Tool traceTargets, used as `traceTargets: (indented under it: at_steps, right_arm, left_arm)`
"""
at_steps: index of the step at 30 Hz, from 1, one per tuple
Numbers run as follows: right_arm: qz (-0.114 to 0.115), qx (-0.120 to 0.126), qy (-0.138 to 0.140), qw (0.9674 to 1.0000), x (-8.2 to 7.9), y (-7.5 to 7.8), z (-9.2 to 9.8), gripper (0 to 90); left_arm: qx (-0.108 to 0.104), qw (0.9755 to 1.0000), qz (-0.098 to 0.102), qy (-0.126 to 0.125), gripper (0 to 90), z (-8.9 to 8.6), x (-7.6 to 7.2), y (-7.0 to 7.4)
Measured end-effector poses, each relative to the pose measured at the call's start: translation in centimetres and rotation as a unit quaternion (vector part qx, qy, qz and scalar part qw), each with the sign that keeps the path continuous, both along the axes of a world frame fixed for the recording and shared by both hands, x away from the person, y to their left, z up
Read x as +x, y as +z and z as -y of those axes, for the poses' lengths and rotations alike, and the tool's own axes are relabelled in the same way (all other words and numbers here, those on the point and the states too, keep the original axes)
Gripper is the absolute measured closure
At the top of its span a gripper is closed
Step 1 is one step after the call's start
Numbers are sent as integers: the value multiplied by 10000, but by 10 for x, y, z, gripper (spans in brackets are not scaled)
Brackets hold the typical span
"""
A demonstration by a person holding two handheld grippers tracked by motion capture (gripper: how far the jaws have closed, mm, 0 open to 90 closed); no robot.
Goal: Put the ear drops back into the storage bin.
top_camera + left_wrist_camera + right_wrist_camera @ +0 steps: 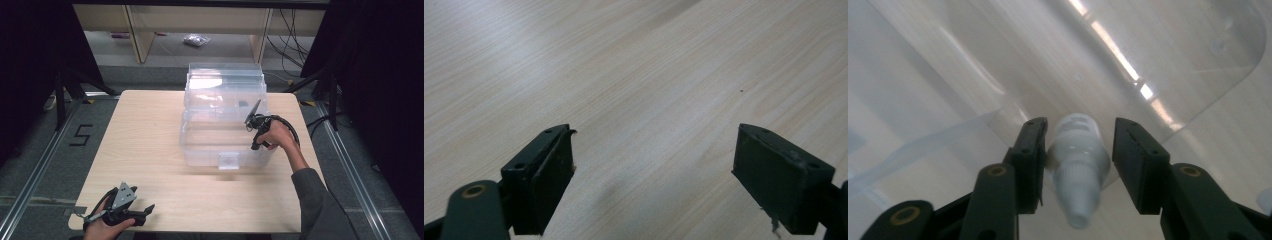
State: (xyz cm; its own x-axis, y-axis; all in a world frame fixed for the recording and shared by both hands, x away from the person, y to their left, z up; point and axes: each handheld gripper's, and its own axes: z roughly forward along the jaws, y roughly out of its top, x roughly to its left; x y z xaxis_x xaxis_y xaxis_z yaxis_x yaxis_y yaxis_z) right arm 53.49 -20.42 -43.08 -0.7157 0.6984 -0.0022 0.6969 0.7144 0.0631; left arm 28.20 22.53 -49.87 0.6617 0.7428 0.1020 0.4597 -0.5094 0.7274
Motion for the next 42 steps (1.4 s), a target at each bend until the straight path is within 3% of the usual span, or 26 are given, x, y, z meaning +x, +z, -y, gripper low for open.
traceTargets:
  at_steps: [4,5,6,7,12,13,22,42]
  right_arm:
    - [102,203,-156,9996,-5,9,0,484]
    - [257,249,53,9993,-4,11,4,481]
    - [213,332,-69,9992,-6,15,4,470]
    - [268,494,-20,9984,-7,16,6,452]
    - [405,672,-162,9968,-12,28,11,411]
    - [496,700,-78,9963,-12,29,13,400]
    - [708,770,1,9945,-23,41,14,348]
    - [833,923,73,9922,-36,49,6,273]
  left_arm:
    - [5,10000,0,0,159,0,0,0]
    - [11,10000,-1,-5,159,0,0,0]
    - [3,10000,-4,-1,159,0,0,0]
    - [2,10000,-4,1,159,0,0,0]
    - [19,10000,-2,3,159,0,0,0]
    - [19,10000,-2,3,159,0,0,0]
    - [-13,10000,-22,39,159,1,-1,0]
    - [-9,10000,-17,42,159,1,0,0]
